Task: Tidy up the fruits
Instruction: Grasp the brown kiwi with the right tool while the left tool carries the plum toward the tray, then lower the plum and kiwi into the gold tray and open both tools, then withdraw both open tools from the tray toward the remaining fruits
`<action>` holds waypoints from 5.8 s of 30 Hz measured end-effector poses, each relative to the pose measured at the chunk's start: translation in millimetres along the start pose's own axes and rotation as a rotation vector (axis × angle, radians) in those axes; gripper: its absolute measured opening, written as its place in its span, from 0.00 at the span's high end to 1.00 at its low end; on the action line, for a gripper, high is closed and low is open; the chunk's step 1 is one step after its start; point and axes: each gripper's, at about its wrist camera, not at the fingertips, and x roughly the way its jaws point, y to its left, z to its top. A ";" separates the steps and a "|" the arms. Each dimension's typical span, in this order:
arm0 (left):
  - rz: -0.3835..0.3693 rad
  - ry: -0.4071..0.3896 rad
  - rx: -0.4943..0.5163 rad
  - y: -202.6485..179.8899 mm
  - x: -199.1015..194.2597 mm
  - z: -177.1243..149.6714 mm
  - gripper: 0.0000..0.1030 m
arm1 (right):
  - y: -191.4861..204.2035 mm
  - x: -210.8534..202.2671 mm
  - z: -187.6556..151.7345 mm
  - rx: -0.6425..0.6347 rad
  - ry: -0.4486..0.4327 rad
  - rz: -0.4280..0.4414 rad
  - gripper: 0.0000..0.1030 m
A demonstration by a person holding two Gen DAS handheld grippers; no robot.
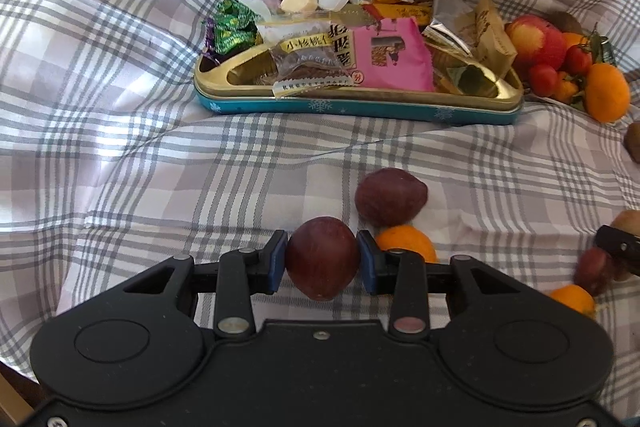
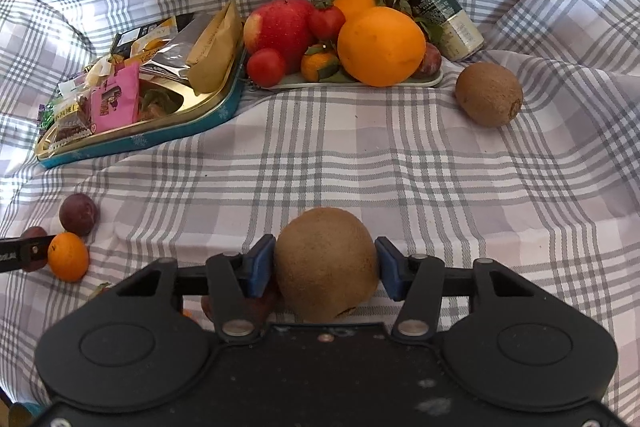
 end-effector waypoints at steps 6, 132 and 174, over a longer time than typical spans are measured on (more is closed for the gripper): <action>-0.027 -0.020 -0.002 -1.2 -24.1 -2.4 0.55 | -9.2 -8.2 -3.8 0.038 0.012 0.009 0.46; -0.067 0.025 -0.020 -22.0 -184.8 -199.3 0.55 | -9.9 -240.6 -201.7 0.008 -0.033 0.105 0.46; 0.002 0.020 -0.027 -7.1 -168.1 -170.2 0.55 | -13.8 -218.3 -175.2 0.030 0.018 0.078 0.45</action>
